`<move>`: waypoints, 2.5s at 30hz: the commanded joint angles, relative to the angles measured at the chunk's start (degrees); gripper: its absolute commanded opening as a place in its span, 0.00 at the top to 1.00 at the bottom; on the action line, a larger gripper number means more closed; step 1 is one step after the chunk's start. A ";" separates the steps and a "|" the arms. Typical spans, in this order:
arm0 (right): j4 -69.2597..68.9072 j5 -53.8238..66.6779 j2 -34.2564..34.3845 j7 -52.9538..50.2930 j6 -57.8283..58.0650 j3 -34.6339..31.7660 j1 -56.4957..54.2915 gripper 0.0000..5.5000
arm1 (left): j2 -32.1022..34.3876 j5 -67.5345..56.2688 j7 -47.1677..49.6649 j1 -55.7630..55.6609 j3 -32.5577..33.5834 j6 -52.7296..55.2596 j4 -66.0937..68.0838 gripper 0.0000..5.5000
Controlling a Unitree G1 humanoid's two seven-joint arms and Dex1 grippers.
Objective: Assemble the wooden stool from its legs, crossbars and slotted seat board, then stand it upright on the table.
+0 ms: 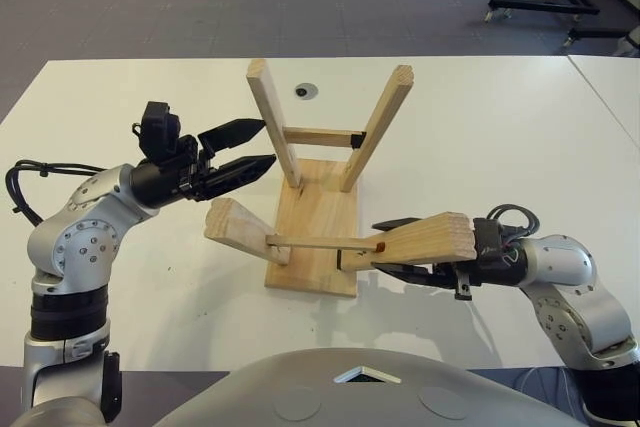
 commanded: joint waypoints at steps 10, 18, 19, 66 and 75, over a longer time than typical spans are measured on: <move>2.74 -2.90 -5.02 1.69 5.32 2.21 -2.15 0.63 | -2.25 1.22 1.05 0.80 -0.96 -1.45 -1.03 0.29; 2.30 -4.78 -5.23 0.48 4.61 4.46 -3.06 0.63 | -2.90 1.25 1.58 1.52 -0.75 -1.83 -1.58 0.29; 2.11 -4.67 -4.99 -0.12 5.11 4.82 -3.26 0.63 | -2.96 1.28 1.61 1.47 -0.78 -1.88 -1.54 0.29; -3.46 -6.22 -3.62 -6.26 10.03 6.67 -13.55 0.63 | -3.96 1.57 2.47 1.31 -2.42 -3.23 -1.68 0.29; -6.40 -3.34 -1.45 -8.08 12.29 6.44 -13.22 0.35 | -3.62 1.39 2.27 0.90 -2.20 -3.03 -1.38 0.29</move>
